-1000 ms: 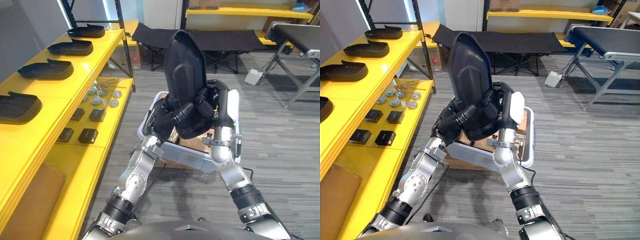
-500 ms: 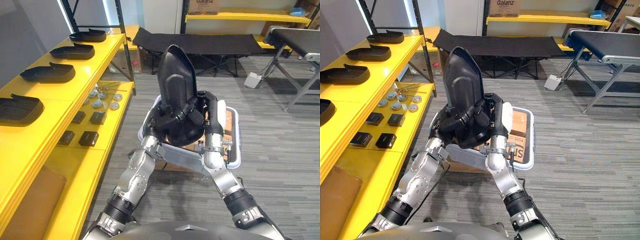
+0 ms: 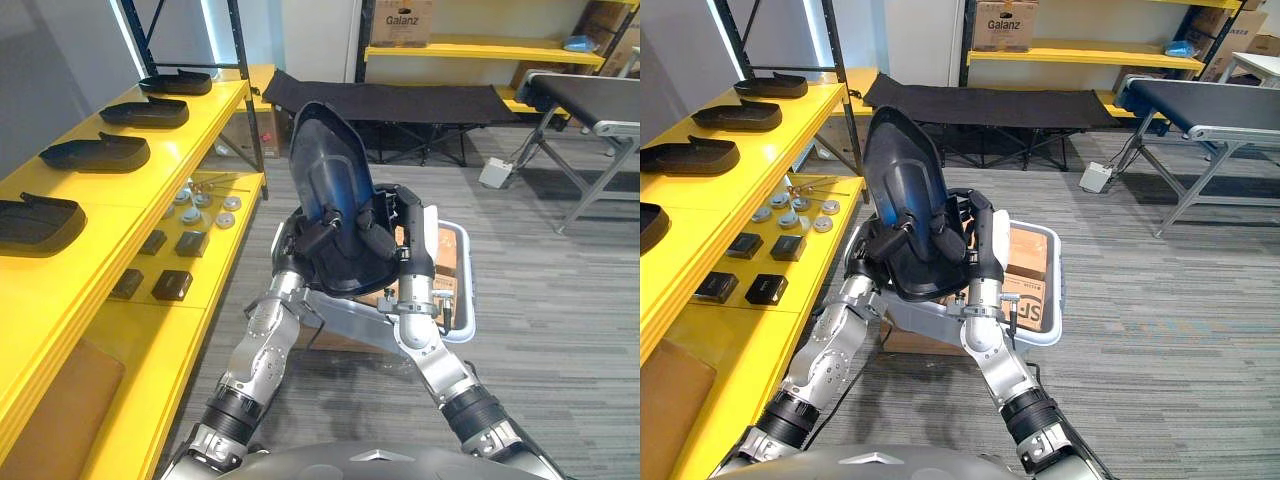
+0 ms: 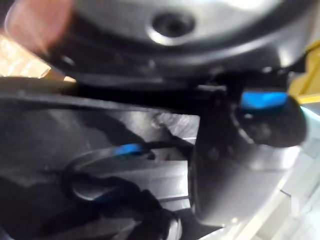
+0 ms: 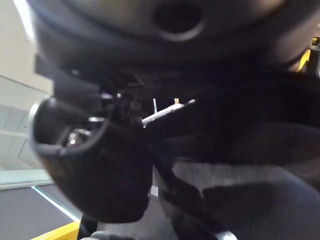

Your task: Walk over and take three plastic housings, then place them on the shelf

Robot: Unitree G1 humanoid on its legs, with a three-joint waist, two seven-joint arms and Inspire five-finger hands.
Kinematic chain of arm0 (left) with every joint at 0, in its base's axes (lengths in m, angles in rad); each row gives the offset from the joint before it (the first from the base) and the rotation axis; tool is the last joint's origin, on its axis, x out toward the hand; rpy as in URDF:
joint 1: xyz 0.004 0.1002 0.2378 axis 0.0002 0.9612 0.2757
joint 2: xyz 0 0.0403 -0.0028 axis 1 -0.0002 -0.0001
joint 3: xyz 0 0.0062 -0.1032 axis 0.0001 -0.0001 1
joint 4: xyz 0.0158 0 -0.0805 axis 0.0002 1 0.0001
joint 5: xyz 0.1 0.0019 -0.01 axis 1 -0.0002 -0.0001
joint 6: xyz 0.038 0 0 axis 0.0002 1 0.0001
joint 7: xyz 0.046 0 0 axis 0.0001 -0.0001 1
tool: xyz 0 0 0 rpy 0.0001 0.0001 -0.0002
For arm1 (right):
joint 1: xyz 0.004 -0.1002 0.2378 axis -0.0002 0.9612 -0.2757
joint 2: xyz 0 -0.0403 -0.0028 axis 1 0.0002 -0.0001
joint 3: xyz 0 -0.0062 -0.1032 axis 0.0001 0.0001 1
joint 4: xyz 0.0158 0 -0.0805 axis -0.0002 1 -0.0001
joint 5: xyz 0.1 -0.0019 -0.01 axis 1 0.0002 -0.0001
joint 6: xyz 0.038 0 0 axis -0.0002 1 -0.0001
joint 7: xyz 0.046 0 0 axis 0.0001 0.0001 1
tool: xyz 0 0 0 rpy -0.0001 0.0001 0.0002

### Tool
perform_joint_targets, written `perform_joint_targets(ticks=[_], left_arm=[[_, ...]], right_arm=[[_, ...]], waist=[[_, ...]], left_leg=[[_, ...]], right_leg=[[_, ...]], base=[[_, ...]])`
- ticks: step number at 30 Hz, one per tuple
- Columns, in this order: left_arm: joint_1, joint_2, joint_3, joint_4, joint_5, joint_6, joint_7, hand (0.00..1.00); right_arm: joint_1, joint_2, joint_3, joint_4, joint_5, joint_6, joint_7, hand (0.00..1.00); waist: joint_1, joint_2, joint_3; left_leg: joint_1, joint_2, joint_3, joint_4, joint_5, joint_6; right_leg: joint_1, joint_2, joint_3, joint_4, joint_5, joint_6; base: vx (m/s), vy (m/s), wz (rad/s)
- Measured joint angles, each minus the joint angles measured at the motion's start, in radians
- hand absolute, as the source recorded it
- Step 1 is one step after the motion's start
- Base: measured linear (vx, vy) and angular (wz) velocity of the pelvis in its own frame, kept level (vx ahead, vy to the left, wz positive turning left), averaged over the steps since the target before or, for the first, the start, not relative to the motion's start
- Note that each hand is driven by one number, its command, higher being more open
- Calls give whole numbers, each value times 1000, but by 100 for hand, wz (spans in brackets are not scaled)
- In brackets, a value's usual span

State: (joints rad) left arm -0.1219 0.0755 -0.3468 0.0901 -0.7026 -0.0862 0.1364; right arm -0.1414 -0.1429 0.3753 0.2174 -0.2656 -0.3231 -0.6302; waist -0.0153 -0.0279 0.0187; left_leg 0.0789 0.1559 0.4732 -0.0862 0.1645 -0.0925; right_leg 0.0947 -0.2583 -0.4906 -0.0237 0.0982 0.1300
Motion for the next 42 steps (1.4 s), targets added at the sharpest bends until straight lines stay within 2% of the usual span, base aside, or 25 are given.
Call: perform_joint_targets(ticks=[4, 5, 11, 14, 17, 20, 21, 25, 28, 31, 34, 36, 42], left_arm=[[0, 26, 0, 21, -110, -15, -69, 0], [0, 27, 0, 32, -130, -23, -86, 0], [1, 41, -11, 39, -161, -60, -82, 0], [5, 39, -21, 31, -120, -85, -25, 0], [21, 25, 0, -9, 48, -87, 81, 0], [72, -13, 56, -74, 365, -87, 214, 0], [76, -17, 61, -79, 386, -87, 224, 0], [114, -20, 173, -121, 677, -88, 397, 0], [137, -20, 228, -142, 861, -88, 533, 0], [161, -20, 248, -187, 916, -88, 617, 0], [190, -21, 245, -219, 914, -116, 629, 0], [210, -21, 245, -225, 890, -139, 604, 0], [359, -22, 269, -335, 697, -174, 450, 0]], right_arm=[[13, -7, 12, -31, 0, -9, 0, 0], [13, -18, 19, -37, 0, -9, 0, 100], [14, -20, 42, -69, -1, -18, -9, 100], [14, -20, 58, -99, 0, -38, -10, 100], [16, -16, 75, -113, 0, -38, -3, 100], [50, 0, 80, -124, -1, -18, 10, 100], [52, 0, 80, -124, -1, -15, 12, 100], [94, -11, 74, -124, 20, 8, 47, 100], [152, -13, 44, -157, 139, 6, 127, 100], [192, -17, 17, -174, 274, 5, 229, 100], [240, -10, -14, -215, 413, 4, 328, 100], [270, -2, -48, -237, 455, 5, 366, 100], [305, 32, -180, -263, 563, 28, 455, 100]], waist=[[-14, 0, -2], [-14, 0, -3], [-14, 2, -4], [-14, 2, -4], [-14, 2, -4], [-11, 3, -4], [-11, 3, -4], [-7, 6, -3], [0, 6, -3], [9, 6, -2], [10, 5, -2], [7, 5, -1], [-14, 3, 6]], left_leg=[[1, 0, 1, 1, -1, -1], [1, 0, 1, 1, -1, -1], [1, -1, 1, 1, -2, -2], [1, -2, 0, 1, -3, -3], [1, -2, -3, 1, -3, -3], [1, -2, -15, 0, -5, -4], [1, -2, -16, -1, -5, -4], [1, -2, -20, -3, -15, -10], [-1, -2, -23, -3, -17, -12], [-2, -2, -25, -3, -19, -13], [-3, -3, -23, -3, -19, -12], [-3, -3, -19, -3, -20, -12], [-6, -3, -15, -3, -28, -17]], right_leg=[[-1, 0, 2, -1, 0, 0], [-1, 0, 3, -2, 1, -1], [-1, 1, 4, -9, 4, 0], [1, 1, 3, -12, 6, 1], [4, 1, 0, -13, 7, 2], [14, 1, -13, -15, 4, 0], [15, 1, -14, -15, 3, -2], [17, 2, -17, -15, 1, -4], [18, 2, -21, -15, -2, -8], [19, 2, -23, -15, -4, -10], [19, 2, -23, -16, -5, -11], [17, 2, -22, -16, -6, -11], [12, 3, -17, -24, -6, -10]], base=[[0, 0, 0], [0, 0, 0], [0, 0, 0], [0, 0, 0], [0, 0, 1], [0, 0, 9], [0, 0, 8], [0, 0, 1], [17, 14, 3], [31, 19, 2], [36, 20, 0], [30, 20, -4], [26, 16, -4]])
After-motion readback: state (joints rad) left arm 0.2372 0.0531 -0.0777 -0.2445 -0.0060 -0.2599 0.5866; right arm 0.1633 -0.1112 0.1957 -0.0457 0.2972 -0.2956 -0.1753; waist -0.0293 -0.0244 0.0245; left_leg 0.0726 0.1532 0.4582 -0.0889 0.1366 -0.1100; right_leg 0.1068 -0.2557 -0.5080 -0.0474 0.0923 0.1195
